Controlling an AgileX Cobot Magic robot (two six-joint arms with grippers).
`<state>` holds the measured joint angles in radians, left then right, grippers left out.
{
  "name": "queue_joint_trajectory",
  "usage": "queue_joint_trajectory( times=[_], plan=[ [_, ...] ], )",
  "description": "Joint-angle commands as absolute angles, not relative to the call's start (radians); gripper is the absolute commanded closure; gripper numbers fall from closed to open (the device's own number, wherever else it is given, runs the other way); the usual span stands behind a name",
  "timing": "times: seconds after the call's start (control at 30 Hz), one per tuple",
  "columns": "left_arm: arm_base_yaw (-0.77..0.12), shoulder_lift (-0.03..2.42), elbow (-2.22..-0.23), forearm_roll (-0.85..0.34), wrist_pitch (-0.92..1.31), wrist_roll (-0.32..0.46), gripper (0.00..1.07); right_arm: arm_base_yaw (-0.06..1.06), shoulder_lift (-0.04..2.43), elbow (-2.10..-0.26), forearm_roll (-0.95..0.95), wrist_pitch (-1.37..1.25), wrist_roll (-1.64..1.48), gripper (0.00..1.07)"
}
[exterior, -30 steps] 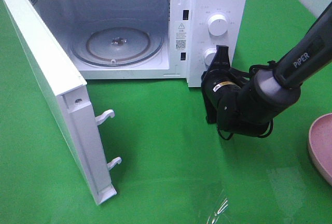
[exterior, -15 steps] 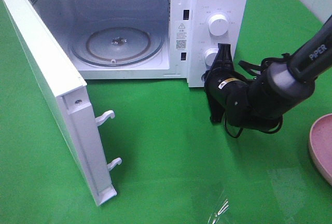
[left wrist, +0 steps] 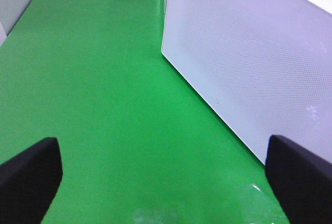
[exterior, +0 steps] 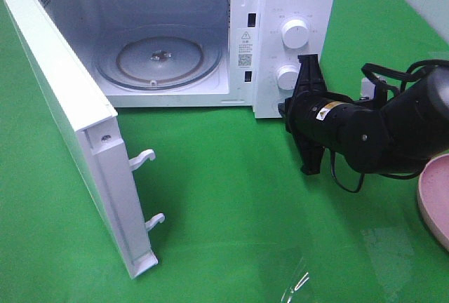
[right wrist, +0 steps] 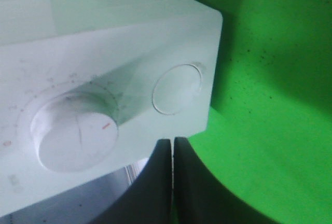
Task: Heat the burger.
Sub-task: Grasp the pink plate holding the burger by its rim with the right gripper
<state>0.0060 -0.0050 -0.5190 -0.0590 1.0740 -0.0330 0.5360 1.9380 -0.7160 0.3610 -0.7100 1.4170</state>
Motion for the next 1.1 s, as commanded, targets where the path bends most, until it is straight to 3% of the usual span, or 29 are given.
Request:
queue_joint_trajectory(
  times=[0.03, 0.47, 1.1],
  plan=[
    [0.006, -0.020, -0.516, -0.057, 1.067, -0.033, 0.08, 0.529, 1.888, -0.706, 0.322, -0.628, 1.365, 1.06],
    [0.006, -0.020, -0.516, -0.057, 1.067, -0.033, 0.08, 0.529, 1.702, -0.707, 0.221, -0.228, 0.824, 1.03],
    [0.006, -0.020, -0.516, -0.057, 1.067, -0.033, 0.08, 0.526, 1.472, -0.707, 0.074, 0.272, 0.375, 0.97]
  ],
)
